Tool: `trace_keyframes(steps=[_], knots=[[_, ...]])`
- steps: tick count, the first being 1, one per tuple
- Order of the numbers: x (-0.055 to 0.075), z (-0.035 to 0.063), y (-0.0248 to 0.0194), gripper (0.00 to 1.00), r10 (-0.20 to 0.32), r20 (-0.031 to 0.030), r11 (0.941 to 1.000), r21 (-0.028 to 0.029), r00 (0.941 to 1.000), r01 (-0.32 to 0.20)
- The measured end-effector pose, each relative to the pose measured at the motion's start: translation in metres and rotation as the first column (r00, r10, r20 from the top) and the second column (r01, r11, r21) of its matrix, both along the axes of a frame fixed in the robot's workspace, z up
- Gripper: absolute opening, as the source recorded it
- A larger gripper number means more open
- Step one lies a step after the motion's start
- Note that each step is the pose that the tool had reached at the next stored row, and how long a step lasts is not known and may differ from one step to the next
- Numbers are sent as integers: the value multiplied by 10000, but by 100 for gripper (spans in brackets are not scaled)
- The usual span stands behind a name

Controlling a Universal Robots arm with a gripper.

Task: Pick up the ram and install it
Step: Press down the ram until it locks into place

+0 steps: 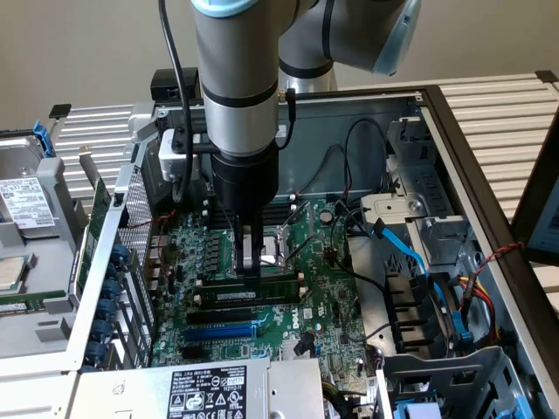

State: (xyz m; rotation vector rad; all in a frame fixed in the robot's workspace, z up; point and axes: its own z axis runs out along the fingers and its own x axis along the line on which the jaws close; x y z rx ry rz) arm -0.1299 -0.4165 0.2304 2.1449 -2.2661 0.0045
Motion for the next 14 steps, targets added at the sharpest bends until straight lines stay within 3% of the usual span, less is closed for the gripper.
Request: trace_keyframes(steps=[14], knots=[[-21,-18,-1,10,2,43,10000,-3,10000,-2]])
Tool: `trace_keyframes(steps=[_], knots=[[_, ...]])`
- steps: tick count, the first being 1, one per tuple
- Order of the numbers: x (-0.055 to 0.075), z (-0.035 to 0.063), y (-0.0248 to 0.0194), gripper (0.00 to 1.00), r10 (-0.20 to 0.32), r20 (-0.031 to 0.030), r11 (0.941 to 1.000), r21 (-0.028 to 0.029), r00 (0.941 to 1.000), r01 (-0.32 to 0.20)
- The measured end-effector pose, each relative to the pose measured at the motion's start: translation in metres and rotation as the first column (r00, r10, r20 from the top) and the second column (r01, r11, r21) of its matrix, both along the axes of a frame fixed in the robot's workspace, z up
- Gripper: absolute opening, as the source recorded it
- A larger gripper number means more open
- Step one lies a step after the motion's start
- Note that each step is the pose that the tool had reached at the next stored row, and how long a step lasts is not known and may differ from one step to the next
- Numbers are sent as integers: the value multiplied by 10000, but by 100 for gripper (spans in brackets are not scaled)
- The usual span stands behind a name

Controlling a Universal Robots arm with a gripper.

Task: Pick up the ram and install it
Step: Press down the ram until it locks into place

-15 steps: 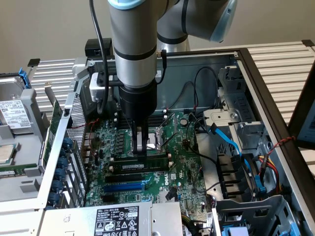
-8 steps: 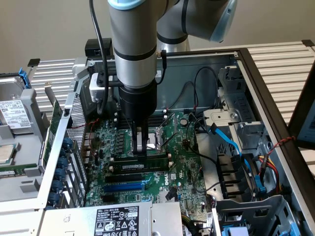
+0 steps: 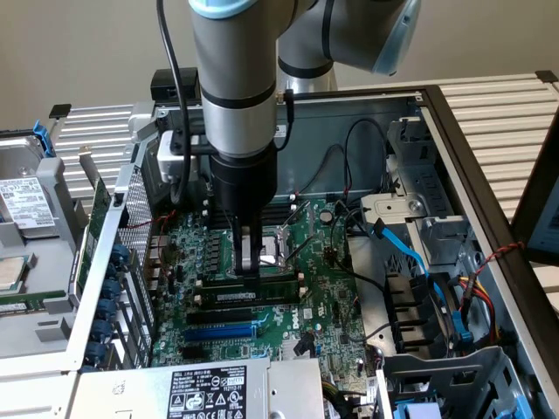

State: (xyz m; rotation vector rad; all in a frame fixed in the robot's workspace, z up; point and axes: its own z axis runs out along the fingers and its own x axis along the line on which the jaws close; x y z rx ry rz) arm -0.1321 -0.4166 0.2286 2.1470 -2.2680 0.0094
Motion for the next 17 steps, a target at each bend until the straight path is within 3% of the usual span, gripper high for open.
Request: trace_keyframes(steps=[6,17], knots=[[-2,-8,0,10,-1,78,10000,3,10000,1],[-14,-13,1,10,-1,86,10000,6,10000,1]])
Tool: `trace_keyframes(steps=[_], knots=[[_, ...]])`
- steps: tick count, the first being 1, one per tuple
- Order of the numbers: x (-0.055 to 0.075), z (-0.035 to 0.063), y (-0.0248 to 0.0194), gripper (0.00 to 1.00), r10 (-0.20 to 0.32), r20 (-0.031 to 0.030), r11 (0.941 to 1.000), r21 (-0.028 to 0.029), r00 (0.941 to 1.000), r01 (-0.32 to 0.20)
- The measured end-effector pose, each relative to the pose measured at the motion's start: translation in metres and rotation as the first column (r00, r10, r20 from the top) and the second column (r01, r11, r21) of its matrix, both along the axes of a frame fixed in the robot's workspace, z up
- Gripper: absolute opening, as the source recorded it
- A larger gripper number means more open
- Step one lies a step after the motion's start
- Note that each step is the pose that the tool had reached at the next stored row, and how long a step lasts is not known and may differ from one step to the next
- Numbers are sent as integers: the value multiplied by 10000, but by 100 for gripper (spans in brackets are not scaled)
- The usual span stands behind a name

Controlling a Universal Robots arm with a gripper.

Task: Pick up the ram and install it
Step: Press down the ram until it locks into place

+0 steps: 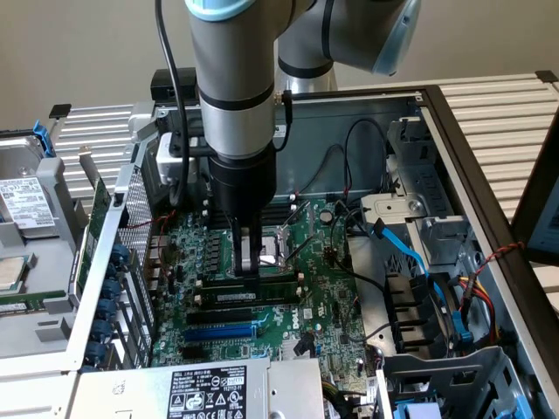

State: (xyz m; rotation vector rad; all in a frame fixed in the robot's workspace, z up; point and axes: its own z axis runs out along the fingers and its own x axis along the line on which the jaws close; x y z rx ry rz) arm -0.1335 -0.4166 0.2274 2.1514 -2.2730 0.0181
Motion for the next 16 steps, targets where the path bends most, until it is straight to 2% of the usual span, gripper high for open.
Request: trace_keyframes(steps=[10,12,16], knots=[[-18,9,-3,10,-1,0,10000,5,10000,1],[-18,202,-4,10,0,12,10000,0,10000,0],[-38,304,-5,10,0,30,10000,3,10000,0]])
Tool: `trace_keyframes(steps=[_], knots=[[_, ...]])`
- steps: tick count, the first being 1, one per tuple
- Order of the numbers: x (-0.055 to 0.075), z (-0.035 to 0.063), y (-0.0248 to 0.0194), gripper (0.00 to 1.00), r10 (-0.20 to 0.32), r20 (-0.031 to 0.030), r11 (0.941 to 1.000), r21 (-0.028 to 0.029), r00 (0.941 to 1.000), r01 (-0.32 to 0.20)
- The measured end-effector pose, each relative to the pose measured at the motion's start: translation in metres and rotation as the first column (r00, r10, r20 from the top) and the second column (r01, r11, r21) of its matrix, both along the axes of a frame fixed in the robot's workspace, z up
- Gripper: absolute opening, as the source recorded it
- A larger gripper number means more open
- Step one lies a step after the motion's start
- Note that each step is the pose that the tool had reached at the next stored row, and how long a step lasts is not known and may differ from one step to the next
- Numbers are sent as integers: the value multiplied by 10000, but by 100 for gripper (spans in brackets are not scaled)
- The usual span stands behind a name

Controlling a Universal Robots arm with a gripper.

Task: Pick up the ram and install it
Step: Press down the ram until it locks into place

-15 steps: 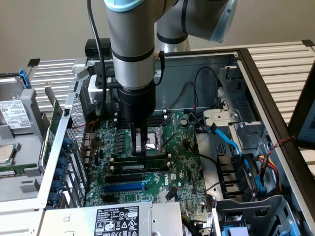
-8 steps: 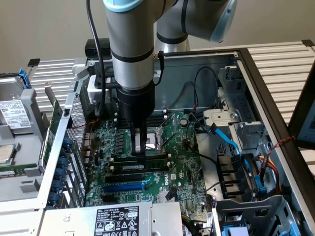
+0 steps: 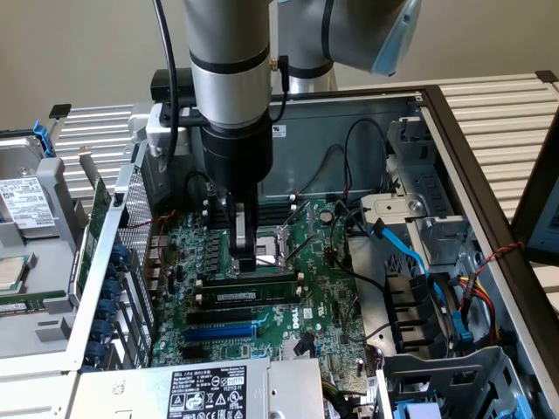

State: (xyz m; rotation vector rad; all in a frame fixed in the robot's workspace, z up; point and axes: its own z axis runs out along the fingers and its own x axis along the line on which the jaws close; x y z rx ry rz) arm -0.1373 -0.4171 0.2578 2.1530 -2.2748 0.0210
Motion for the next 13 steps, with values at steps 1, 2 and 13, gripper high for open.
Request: trace_keyframes(steps=[1,2,13], knots=[[-3,6,0,10,0,1,10000,2,10000,0],[-8,14,0,10,0,1,10000,3,10000,0],[-55,61,-2,10,1,5,10000,17,10000,-1]])
